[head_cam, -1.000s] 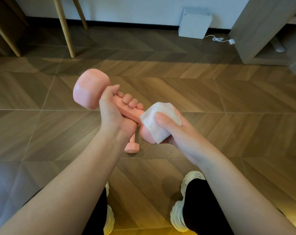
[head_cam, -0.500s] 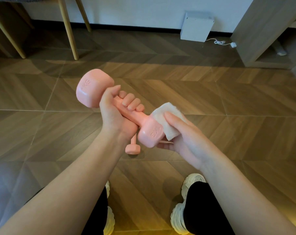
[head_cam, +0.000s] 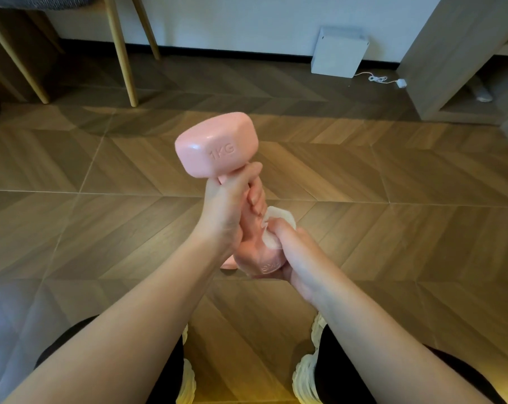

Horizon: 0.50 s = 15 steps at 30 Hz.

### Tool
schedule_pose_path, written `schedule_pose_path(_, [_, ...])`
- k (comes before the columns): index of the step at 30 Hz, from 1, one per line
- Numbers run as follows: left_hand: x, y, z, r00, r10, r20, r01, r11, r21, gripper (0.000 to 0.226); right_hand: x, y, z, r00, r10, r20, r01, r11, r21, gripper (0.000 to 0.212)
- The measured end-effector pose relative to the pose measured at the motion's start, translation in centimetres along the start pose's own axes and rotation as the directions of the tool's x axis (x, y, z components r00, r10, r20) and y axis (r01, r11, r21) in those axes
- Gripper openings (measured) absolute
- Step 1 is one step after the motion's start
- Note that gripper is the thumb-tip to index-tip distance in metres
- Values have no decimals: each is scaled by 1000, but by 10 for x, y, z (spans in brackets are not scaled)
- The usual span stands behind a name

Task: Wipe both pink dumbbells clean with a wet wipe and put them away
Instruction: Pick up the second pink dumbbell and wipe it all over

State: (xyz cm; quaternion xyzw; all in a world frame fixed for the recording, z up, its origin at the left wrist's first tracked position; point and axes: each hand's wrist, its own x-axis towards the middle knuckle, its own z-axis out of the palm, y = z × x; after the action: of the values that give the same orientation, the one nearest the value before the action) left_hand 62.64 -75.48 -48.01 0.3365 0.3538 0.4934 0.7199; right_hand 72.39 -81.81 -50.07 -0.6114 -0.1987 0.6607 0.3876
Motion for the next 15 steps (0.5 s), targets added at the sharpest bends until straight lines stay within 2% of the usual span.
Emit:
schedule_pose_path(2, [1, 1, 1, 1000, -1, 22, 1, 1000, -4, 37, 0, -2, -4, 999, 26, 31, -27, 999, 45, 30])
schedule_pose_path(6, [4, 7, -8, 989, -27, 142, 38, 997, -74, 27, -7, -6, -13, 956, 99, 276, -134, 985, 109, 32])
schedule_pose_path(9, [5, 6, -14, 967, -92, 238, 88, 996, 29, 32, -10, -5, -6, 940, 160, 302, -204, 972, 121, 25])
schedule_pose_path(11, [5, 6, -16, 978, -101, 181, 71, 984, 165, 38, -12, -2, -2, 942, 154, 298, -212, 962, 172, 26])
schedule_pose_path(13, [4, 8, -14, 996, -23, 83, -3, 953, 303, 40, -13, 0, -1, 940, 154, 306, -233, 942, 242, 31])
schedule_pose_path(15, [5, 10, -11, 999, 38, -9, -32, 937, 347, 51, -14, 0, -1, 939, 163, 302, -260, 912, 317, 33])
